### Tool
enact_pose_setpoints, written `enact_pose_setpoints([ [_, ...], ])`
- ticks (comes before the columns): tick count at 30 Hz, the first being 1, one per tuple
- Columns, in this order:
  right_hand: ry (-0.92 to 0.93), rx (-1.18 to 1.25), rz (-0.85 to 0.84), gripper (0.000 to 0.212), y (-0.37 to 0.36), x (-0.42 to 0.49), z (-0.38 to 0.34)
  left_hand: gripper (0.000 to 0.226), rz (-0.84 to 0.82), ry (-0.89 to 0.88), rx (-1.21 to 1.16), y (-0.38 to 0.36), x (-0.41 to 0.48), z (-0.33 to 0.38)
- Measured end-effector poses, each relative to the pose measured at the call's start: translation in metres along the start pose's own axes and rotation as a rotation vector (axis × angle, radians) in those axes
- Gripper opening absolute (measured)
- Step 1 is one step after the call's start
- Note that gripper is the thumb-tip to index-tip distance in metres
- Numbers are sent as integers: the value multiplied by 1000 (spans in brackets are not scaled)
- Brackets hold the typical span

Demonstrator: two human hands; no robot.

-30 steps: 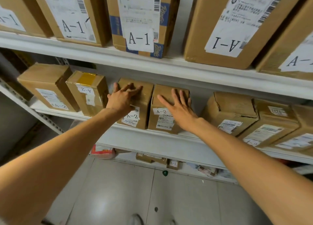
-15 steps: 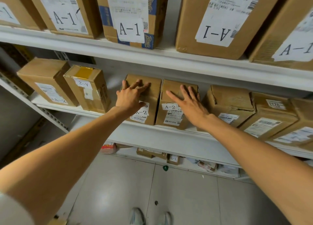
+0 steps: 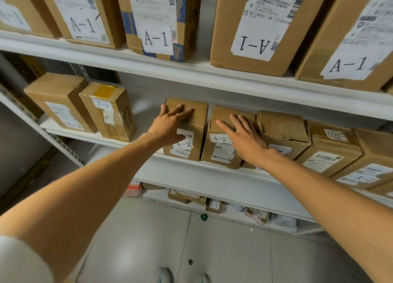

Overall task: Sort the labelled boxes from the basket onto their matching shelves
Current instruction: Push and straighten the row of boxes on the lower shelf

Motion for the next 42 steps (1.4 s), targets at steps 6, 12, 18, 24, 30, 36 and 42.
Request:
enact_pose_setpoints([
  [6,174,-79,26,76,19,27,-63,79,48,-21,-60,16,-29,-24],
  [12,328,-108,86,67,33,62,-153,50,217,170,78,54,-69,-104],
  [18,366,-91,89,62,36,107,-231,47,250,321,120,82,-101,-212],
  [24,316,-81,111,55,43,158,-293,54,227,366,177,99,-98,-305],
  [30,236,-96,79,57,37,208,-326,76,201,328,151,112,-69,-363],
  [36,104,-22,53,74,26,234,-322,69,30,481,-256,99,-37,-399],
  [42,102,54,106,85,12,234,-306,63,84,419,-548,96,-35,-380],
])
Point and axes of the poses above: each hand's wrist, its own x-axis towards the middle knuckle, its own y-axis out of the back of the hand, z = x × y, the point moved 3 cm from there along x, towards the middle knuckle
